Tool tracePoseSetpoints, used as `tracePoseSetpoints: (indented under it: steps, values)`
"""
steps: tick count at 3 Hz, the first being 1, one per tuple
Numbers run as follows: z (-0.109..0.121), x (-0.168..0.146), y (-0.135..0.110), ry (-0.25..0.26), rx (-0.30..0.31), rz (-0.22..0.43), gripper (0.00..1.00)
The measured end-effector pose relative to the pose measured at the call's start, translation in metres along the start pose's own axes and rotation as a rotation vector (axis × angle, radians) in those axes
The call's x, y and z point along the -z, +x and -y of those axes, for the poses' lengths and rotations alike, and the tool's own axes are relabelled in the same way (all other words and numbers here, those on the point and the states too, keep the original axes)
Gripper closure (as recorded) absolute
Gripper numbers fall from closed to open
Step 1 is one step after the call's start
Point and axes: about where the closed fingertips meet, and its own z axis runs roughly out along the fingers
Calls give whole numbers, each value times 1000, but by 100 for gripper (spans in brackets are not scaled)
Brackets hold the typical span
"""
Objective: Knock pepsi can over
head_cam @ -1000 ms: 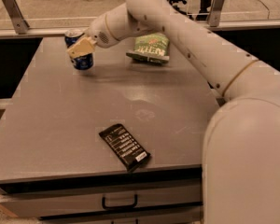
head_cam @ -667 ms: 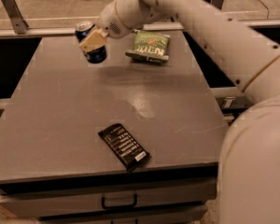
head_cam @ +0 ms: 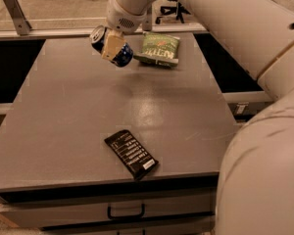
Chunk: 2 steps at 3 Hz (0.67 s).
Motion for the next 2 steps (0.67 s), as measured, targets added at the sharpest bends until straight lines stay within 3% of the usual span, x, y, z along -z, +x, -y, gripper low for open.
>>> tracePoseSetpoints:
  steps: [1,2]
  values:
    - [-19,-11,4,-66,123,-153,82]
    - [-39,-23,-8,-121,237,-233,58]
